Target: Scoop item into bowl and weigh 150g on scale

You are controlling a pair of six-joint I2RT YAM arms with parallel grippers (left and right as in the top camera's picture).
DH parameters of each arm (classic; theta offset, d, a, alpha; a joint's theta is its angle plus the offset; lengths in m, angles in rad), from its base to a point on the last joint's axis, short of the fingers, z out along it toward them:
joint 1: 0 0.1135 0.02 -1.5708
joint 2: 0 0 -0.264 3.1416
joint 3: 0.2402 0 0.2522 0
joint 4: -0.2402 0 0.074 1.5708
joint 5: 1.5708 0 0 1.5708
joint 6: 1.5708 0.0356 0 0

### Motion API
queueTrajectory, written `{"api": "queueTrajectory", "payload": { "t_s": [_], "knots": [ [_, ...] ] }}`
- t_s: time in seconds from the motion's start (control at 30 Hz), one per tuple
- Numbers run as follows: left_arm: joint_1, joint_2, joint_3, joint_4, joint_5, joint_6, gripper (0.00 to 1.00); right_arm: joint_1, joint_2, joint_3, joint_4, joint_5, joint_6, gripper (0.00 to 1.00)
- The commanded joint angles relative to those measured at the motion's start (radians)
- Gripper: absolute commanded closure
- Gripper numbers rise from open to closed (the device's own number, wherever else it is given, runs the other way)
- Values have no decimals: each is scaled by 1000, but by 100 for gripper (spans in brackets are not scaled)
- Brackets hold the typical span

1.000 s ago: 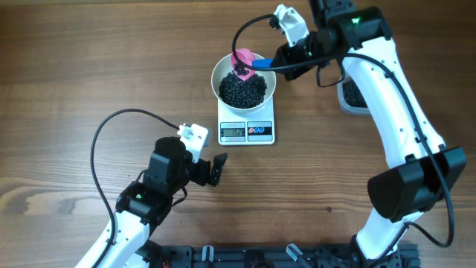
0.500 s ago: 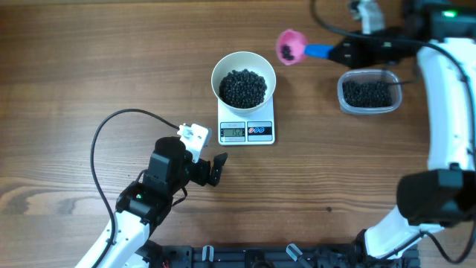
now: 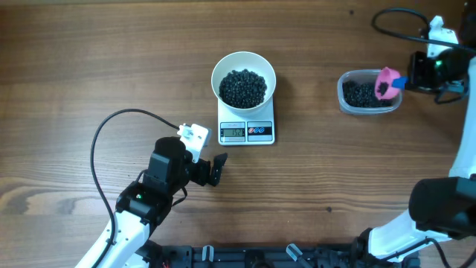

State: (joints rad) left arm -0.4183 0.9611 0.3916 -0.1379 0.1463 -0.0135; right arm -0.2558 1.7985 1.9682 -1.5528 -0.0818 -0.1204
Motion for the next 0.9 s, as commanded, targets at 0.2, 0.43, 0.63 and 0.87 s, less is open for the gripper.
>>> {"api": "queueTrajectory", "payload": {
  "t_s": [0.2, 0.43, 0.63, 0.87],
  "knots": [
    [4, -5, -3, 2, -6, -10, 0, 363, -16, 15, -20, 645, 157, 96],
    [4, -5, -3, 2, -6, -10, 0, 375, -16, 15, 16, 528, 117, 96],
    [4, -5, -3, 2, -6, -10, 0, 395, -16, 15, 434, -312, 19, 96],
    [4, -5, -3, 2, -6, -10, 0, 589, 2, 14, 483, -202, 3, 96]
  ]
}}
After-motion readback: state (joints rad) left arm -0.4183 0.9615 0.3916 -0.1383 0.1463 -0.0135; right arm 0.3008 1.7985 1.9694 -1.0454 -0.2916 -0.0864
